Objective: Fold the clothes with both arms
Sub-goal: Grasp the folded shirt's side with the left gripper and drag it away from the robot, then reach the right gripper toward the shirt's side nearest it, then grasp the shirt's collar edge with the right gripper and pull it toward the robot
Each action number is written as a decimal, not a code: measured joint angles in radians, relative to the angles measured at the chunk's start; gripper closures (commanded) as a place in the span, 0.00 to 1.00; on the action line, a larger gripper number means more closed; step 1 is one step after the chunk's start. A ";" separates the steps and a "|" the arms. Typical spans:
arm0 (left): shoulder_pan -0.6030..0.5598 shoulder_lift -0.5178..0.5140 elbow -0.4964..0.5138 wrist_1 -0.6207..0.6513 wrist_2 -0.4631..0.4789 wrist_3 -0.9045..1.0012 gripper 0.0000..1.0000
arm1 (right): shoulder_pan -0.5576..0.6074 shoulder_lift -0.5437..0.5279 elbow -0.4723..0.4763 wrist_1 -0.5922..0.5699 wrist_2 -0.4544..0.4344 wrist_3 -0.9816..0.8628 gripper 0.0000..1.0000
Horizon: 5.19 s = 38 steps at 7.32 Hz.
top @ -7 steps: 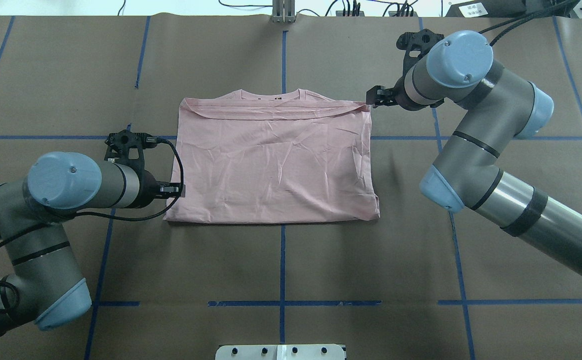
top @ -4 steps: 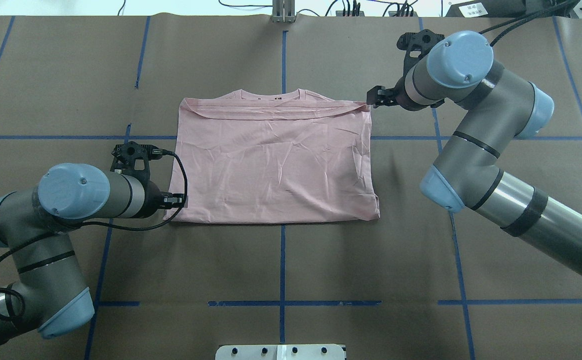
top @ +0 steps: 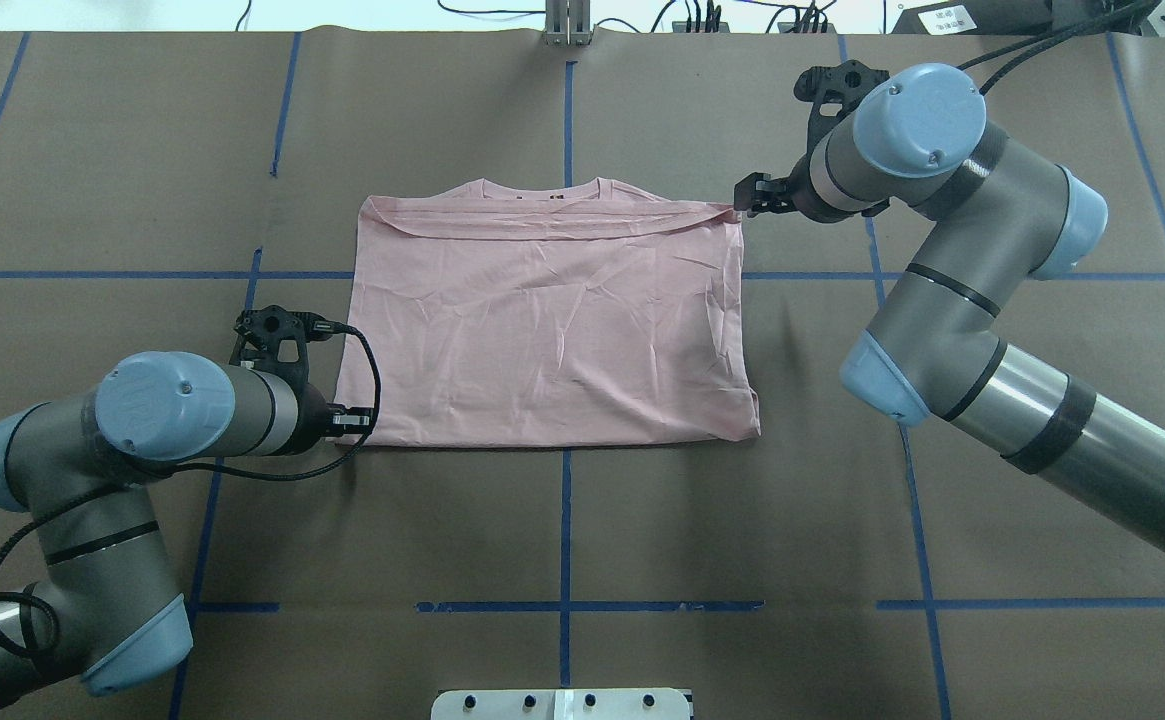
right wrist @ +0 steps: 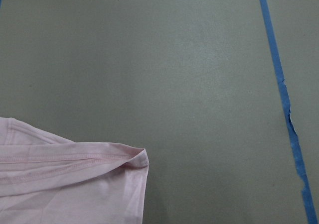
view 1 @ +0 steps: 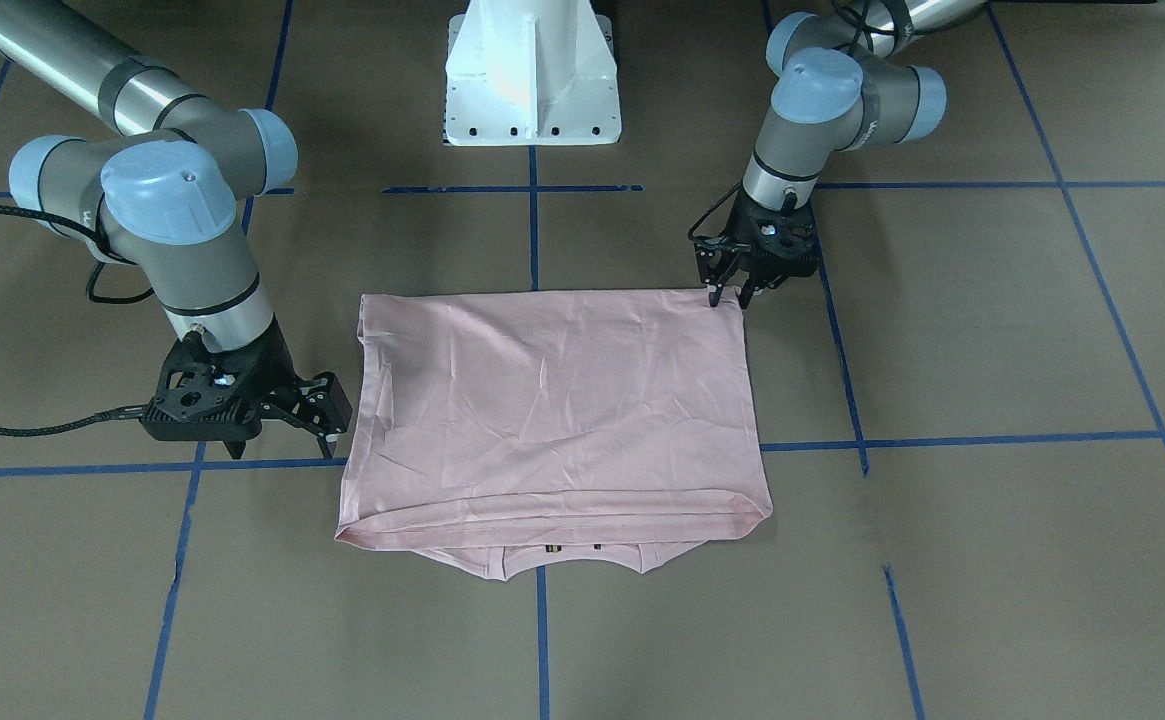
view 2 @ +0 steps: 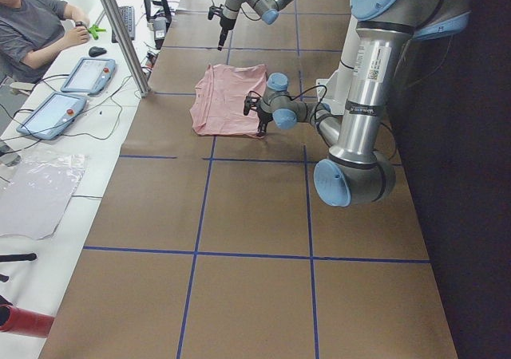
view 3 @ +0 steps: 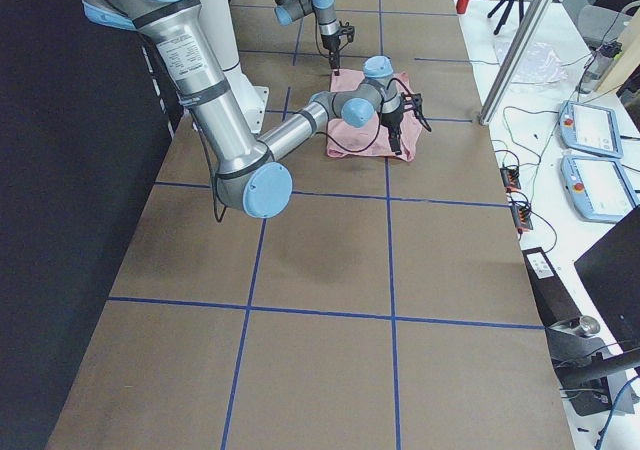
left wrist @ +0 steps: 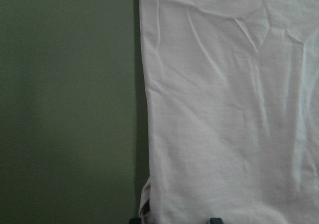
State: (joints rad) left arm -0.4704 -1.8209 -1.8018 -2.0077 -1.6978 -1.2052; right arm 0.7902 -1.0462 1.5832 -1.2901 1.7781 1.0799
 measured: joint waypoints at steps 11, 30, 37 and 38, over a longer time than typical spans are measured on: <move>-0.415 -0.295 0.530 -0.102 0.004 0.531 1.00 | -0.002 0.001 -0.006 0.002 -0.005 0.013 0.00; -0.545 -0.357 0.731 -0.396 -0.168 0.616 0.00 | -0.206 0.564 -0.703 0.153 -0.198 0.316 0.57; -0.541 -0.356 0.731 -0.396 -0.167 0.617 0.00 | -0.218 0.569 -0.693 0.124 -0.206 0.329 1.00; -0.540 -0.356 0.731 -0.396 -0.168 0.617 0.00 | -0.220 0.557 -0.658 0.105 -0.206 0.331 1.00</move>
State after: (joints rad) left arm -1.0107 -2.1770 -1.0711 -2.4041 -1.8656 -0.5882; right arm 0.5703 -0.4888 0.9256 -1.1855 1.5723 1.4104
